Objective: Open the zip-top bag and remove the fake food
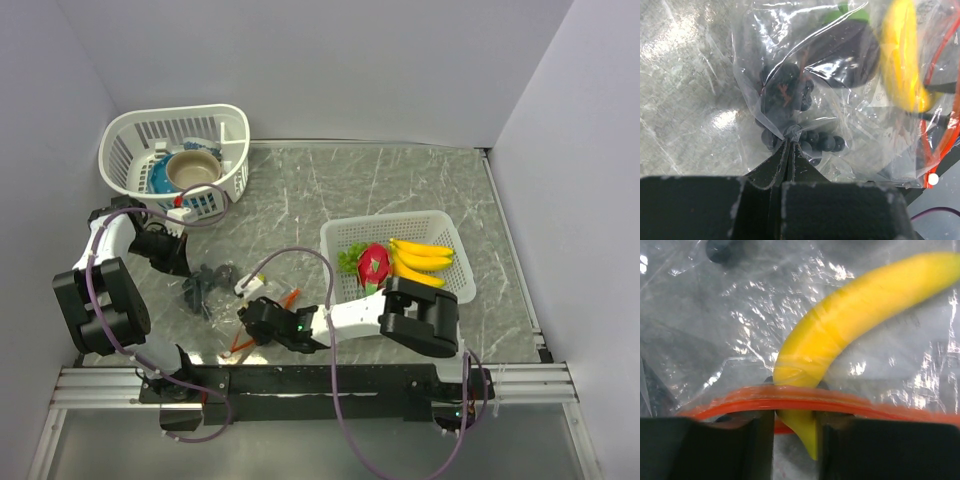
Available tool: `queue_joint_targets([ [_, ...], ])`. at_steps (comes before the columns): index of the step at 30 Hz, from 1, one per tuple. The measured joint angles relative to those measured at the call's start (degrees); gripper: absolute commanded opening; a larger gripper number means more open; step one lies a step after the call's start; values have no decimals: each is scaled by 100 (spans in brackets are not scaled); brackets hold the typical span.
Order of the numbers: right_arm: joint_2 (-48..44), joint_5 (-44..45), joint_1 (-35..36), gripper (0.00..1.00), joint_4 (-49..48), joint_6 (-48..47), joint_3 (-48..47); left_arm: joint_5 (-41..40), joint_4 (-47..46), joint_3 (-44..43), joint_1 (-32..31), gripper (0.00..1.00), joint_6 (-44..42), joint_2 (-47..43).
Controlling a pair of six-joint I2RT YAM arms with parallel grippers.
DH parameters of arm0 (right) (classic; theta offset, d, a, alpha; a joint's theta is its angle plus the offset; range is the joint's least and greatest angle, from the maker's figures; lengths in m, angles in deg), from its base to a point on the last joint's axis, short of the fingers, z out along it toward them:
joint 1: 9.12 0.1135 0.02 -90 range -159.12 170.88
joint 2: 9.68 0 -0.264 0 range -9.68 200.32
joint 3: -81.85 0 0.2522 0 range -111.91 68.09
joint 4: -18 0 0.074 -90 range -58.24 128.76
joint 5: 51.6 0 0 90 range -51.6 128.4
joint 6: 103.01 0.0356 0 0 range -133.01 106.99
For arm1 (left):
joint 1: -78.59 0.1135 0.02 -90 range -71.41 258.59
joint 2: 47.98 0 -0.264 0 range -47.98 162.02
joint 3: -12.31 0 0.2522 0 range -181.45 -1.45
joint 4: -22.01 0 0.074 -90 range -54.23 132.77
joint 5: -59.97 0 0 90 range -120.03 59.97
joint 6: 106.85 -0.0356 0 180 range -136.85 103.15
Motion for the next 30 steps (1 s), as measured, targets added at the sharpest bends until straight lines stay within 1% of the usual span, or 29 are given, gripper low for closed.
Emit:
queue_joint_targets([
  [2,-190,44,22,6,116,15,168,0,11,-2,0,1,2,0],
  [5,-780,37,55,6,382,-42,573,-2,11,-7,9,1,7,0],
  [8,-1770,-83,83,6,671,-138,979,-7,15,-57,15,1,9,2],
  [15,-3965,-645,81,9,1104,-404,1499,-7,9,-131,37,1,24,2],
  [16,-4275,-728,74,11,1193,-455,1582,-4,9,-131,37,1,24,2],
  [20,-5451,-1399,-251,11,1429,-640,1934,-4,13,-133,37,1,26,2],
  [22,-6037,-1928,-669,8,1495,-713,2096,-4,15,-133,37,1,26,2],
  [23,-6304,-2041,-835,8,1541,-726,2149,-4,22,-133,37,1,26,2],
  [24,-6483,-2009,-966,14,1578,-723,2175,-4,28,-133,37,1,26,2],
  [25,-6697,-1888,-1088,17,1622,-717,2201,-4,35,-136,37,1,26,2],
  [27,-7018,-1416,-1279,17,1700,-697,2245,-2,57,-146,37,1,26,2],
  [30,-7042,-535,-1613,16,1816,-640,2218,26,173,-236,37,1,24,-2],
])
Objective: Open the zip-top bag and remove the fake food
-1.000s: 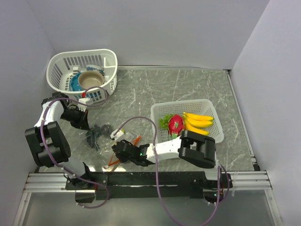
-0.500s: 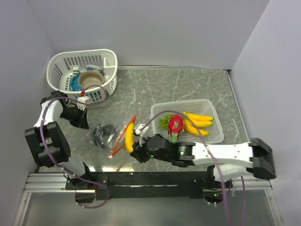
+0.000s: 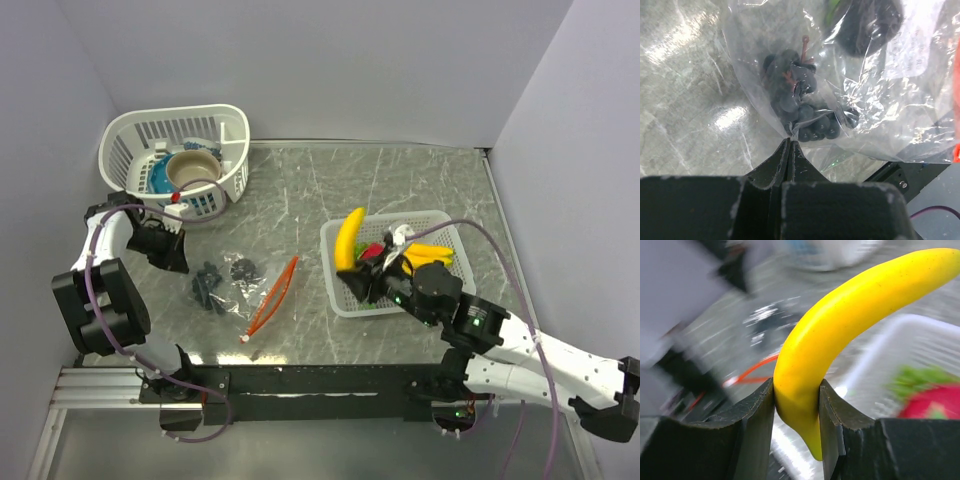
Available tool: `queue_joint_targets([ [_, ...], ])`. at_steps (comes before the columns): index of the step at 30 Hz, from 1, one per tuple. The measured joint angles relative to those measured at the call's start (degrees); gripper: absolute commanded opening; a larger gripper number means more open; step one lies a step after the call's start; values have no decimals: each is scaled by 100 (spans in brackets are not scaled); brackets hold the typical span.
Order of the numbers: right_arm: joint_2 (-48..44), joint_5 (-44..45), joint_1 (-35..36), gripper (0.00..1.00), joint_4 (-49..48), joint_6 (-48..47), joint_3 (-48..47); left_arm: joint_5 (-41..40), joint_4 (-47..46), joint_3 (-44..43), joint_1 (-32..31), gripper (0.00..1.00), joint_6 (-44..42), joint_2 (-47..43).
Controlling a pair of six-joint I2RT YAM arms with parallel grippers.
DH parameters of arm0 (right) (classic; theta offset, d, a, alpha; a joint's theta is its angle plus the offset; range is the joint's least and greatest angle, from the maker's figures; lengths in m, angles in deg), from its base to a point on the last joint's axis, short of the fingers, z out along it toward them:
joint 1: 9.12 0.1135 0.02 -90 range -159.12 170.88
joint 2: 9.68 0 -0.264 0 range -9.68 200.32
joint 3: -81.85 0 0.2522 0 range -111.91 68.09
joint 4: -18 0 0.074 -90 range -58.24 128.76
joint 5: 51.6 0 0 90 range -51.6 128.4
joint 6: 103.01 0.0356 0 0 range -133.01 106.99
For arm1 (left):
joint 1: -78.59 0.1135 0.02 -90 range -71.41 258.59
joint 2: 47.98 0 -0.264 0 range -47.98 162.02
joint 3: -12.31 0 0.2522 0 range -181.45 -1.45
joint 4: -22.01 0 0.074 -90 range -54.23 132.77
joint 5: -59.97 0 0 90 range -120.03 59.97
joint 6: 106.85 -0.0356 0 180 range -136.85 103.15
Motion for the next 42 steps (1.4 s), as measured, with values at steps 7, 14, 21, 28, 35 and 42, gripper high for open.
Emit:
queue_joint_targets([
  [7,1508,1491,-953,38,424,433,-111,-219,-157,55,-323,1,192,-463],
  [14,1733,2059,-1427,100,748,857,4,-326,-258,251,-573,1,372,-702],
  [21,1711,2085,-221,100,260,332,-205,-315,-321,243,-573,1,437,-498],
  [28,2747,2087,1436,79,-704,-74,-319,-476,-710,358,-573,1,531,-291],
  [35,4295,1932,1836,76,-1178,-59,-404,-789,-1119,632,-573,1,588,-118],
  [42,5090,1821,1790,79,-1528,-162,-1204,-929,-1290,739,-573,1,590,-96],
])
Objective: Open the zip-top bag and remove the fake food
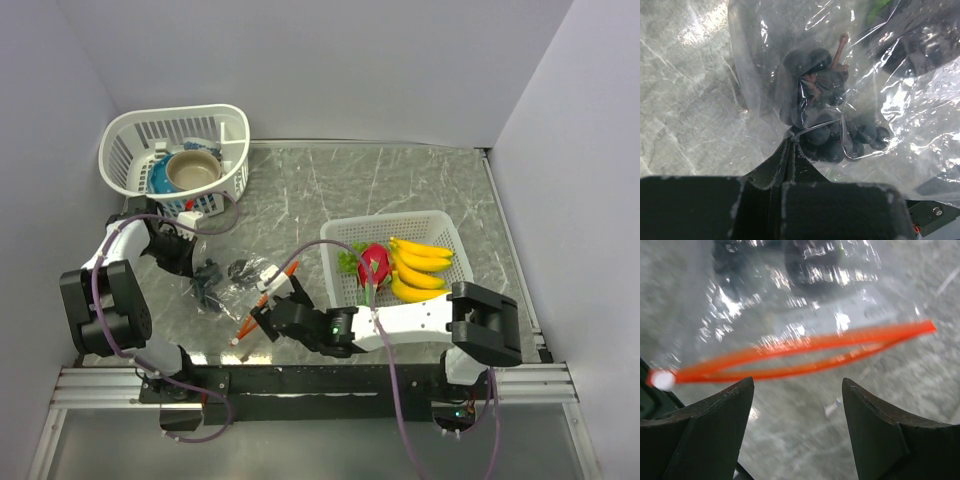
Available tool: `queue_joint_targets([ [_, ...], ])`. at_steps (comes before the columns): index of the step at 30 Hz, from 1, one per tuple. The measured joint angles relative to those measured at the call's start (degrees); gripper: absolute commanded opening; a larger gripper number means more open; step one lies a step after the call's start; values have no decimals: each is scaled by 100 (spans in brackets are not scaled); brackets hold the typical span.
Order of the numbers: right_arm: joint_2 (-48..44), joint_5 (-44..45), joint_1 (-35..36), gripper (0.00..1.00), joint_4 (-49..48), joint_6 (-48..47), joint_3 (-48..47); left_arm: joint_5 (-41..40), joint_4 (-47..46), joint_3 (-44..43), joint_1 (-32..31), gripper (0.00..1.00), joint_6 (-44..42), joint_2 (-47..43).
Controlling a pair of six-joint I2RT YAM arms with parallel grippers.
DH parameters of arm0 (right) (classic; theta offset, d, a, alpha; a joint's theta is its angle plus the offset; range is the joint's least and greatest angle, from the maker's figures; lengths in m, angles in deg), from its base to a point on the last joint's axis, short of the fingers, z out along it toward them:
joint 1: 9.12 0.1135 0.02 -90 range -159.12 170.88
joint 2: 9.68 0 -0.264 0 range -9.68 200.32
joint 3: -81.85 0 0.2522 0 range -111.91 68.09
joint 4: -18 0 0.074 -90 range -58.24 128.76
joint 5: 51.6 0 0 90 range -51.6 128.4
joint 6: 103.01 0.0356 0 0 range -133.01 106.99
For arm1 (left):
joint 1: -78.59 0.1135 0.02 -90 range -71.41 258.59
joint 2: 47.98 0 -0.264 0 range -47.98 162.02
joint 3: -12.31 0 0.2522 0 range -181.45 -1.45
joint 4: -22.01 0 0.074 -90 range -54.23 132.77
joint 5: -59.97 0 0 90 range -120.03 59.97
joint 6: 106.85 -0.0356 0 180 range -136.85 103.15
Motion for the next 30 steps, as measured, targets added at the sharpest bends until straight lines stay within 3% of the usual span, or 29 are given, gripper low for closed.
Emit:
queue_joint_targets([
  [7,474,-291,-205,78,-339,-42,-474,2,-35,0,0,1,-11,17],
  [15,632,-544,-400,75,-448,46,-374,-15,-57,20,0,1,-39,37],
  [30,-234,-599,-393,75,-699,291,461,-20,-96,20,0,1,-42,146],
])
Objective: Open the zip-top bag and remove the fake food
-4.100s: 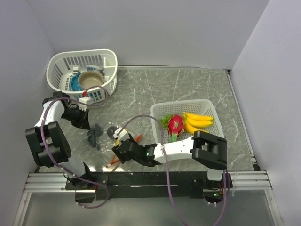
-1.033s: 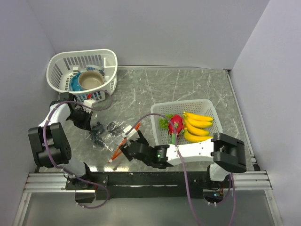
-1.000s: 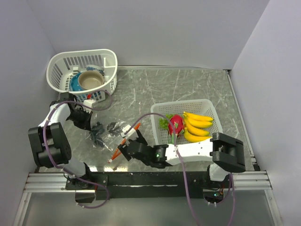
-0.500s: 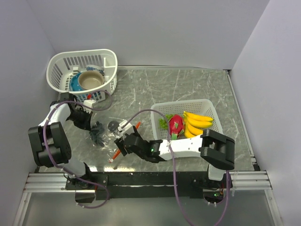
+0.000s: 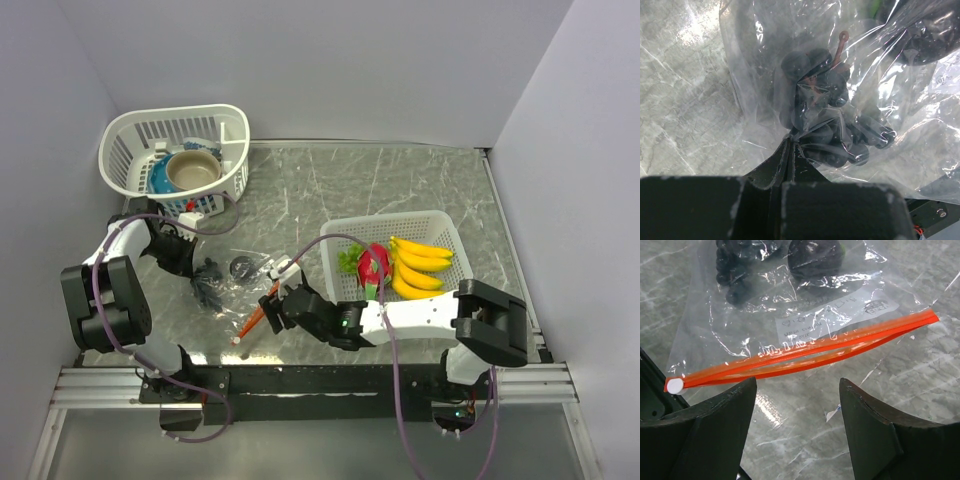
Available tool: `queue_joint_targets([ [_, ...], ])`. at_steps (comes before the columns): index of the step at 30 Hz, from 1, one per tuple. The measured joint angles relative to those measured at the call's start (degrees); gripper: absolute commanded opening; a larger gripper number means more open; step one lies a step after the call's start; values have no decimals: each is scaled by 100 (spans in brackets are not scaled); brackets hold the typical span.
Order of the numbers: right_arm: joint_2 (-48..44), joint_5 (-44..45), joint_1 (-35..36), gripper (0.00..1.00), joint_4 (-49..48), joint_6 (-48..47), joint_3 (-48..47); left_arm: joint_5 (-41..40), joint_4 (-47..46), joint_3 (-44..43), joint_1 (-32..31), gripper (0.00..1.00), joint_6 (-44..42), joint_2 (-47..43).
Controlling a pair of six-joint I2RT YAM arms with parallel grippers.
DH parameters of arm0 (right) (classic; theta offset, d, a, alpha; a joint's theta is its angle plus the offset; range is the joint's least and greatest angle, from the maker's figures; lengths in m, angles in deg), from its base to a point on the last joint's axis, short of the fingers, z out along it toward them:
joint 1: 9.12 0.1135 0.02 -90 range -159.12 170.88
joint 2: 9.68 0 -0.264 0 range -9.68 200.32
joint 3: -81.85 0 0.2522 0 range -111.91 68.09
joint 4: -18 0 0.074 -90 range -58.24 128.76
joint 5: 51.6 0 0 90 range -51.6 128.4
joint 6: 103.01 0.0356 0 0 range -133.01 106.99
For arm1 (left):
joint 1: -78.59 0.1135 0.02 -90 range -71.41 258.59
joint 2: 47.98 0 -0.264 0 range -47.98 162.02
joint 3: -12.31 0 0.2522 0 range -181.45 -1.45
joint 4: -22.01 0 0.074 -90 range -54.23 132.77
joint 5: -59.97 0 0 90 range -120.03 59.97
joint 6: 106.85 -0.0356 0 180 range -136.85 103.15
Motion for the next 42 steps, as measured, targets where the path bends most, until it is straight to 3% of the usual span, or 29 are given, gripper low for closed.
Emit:
queue_joint_targets([
  [15,704,-7,-37,74,-52,-87,-175,-26,2,28,24,1,-35,0],
  [33,675,-48,-81,73,-59,-190,-363,-37,4,72,66,1,-149,-2],
  [42,1512,-188,-116,78,-103,-210,-1054,-17,63,74,92,1,-170,-2],
])
